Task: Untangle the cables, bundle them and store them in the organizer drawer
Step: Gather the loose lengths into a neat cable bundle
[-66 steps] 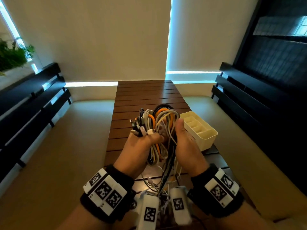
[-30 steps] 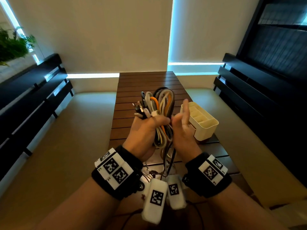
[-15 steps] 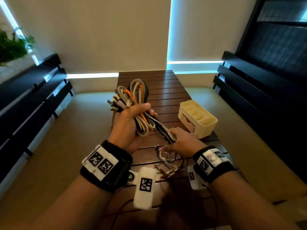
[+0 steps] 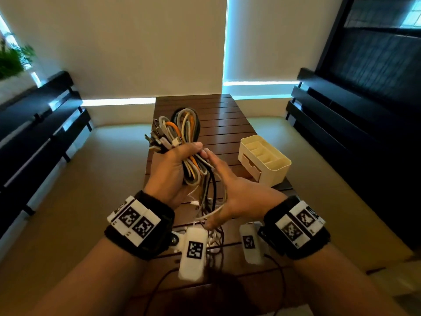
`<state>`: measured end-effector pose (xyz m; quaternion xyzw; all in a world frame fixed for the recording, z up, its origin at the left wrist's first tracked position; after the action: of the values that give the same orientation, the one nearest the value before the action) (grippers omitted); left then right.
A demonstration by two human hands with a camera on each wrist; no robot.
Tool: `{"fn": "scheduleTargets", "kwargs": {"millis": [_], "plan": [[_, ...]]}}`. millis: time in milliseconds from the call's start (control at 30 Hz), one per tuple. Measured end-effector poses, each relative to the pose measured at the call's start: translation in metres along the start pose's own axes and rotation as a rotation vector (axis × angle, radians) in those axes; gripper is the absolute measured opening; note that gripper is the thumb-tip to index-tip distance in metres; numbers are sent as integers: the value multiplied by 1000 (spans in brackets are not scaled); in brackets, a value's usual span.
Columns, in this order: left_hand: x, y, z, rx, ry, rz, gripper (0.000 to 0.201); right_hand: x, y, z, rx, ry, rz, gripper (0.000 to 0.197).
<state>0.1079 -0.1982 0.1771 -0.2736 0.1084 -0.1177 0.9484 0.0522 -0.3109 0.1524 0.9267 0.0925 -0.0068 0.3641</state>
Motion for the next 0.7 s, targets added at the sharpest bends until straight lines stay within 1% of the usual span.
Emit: {"fn": "scheduleTargets", "kwargs": {"millis": [67,133,200,267,300,333,367,433,467,500,567,633,667,700], "plan": [[-2,0,0,19,-16,7,8,-3,-3,-1,6,19,-89,150],[-2,2,3,33,-37,26,9,-4,-1,5,11,14,-133,151],[-2,6,7,42,-57,50,10,-3,3,9,13,16,-97,148],[-2,4,9,31,-59,44,12,5,6,7,107,55,22,138],[-3,1,8,20,-46,28,11,10,4,5,197,77,87,129],[-5,-3,8,6,-36,6,11,15,1,3,285,96,147,114],[-7,-7,8,-14,-30,-20,10,20,-5,3,339,102,199,90],[-9,-16,13,-64,-44,-73,8,29,-19,9,342,82,278,36],[-10,-18,17,-70,-70,-93,7,31,-25,14,314,58,298,17],[-10,-18,23,-65,-107,-100,6,34,-28,22,264,23,311,11],[-9,-11,39,-72,-176,-95,6,41,-27,45,88,-65,316,15],[-5,-2,53,-89,-215,-88,7,46,-22,80,-153,-221,283,11],[-2,3,58,-89,-233,-79,7,46,-18,99,-247,-306,284,14],[0,8,60,-87,-247,-64,7,47,-15,116,-296,-373,295,22]]}}
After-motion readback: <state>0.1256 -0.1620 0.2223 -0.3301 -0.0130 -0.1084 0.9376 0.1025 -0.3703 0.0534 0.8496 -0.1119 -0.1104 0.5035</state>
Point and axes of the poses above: each hand's wrist, its own x-axis towards the middle knuckle, its own y-axis out of the back of the hand, z = x × y, the point moved 7 cm from there along x, towards the middle knuckle, and after that the axes turned 10 degrees about z, right-handed, at the moved point
